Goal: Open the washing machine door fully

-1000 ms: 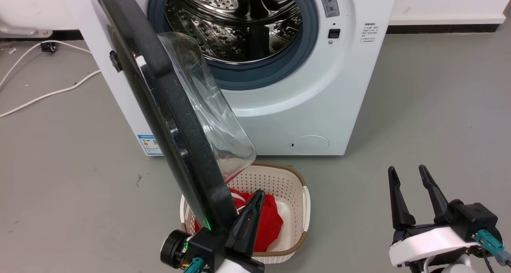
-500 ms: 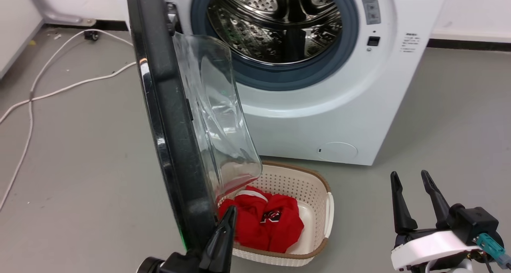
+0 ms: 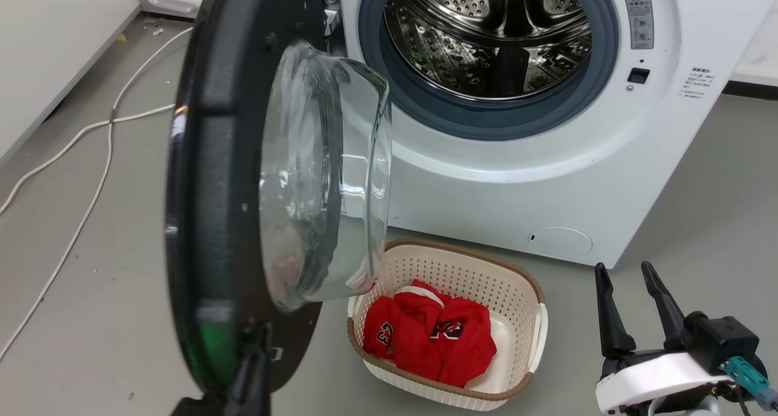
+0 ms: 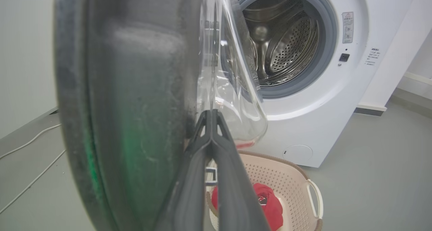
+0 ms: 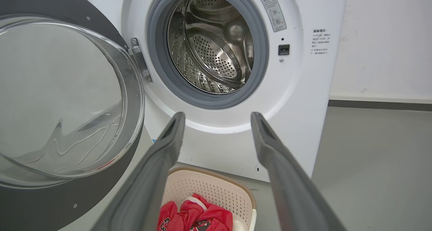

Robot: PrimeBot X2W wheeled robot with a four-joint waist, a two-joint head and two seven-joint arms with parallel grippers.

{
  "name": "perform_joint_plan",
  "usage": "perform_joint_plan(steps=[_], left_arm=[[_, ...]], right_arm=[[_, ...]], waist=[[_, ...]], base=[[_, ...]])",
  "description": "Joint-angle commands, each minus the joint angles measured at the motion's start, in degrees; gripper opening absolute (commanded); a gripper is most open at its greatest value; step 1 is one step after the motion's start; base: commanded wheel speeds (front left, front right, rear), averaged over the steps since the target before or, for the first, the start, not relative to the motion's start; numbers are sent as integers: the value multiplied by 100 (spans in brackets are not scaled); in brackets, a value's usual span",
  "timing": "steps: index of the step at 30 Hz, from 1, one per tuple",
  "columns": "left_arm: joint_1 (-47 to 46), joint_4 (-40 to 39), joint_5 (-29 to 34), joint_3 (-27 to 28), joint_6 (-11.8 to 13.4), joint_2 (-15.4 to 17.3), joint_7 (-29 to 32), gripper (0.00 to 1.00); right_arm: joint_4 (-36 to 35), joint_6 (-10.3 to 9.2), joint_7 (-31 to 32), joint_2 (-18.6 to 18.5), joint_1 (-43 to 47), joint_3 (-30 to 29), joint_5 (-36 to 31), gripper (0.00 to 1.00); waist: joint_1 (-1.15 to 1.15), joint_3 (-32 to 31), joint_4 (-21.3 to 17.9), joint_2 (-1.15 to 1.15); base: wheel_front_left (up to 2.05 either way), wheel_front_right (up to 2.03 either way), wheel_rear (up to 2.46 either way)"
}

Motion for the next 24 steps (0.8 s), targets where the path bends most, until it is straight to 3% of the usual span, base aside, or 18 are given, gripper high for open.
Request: perform_joint_plan(steps=[1,5,16,24], left_arm=[[47,55,-42,213,90,135,-17,0],[-129,152,-194,652,113,316,-28,0],[-729,852,-659,2243,-132,794,-40,0],[-1245,1893,-630,3321,-531,1190,-29,0]], right_arm=[[1,-2,-10,6,15,1,19,100],[-29,-2,-10,6,-72,33,-4,100],[-71,-2,-9,5,-281,70,-85,100],[-119,-2,-10,6,-364,10,-106,100]], waist=[[0,12,39,0],[0,100,44,0],[0,353,-229,0],[0,542,-428,0]], base=[[0,0,0],[0,0,0],[0,0,0],[0,0,0]])
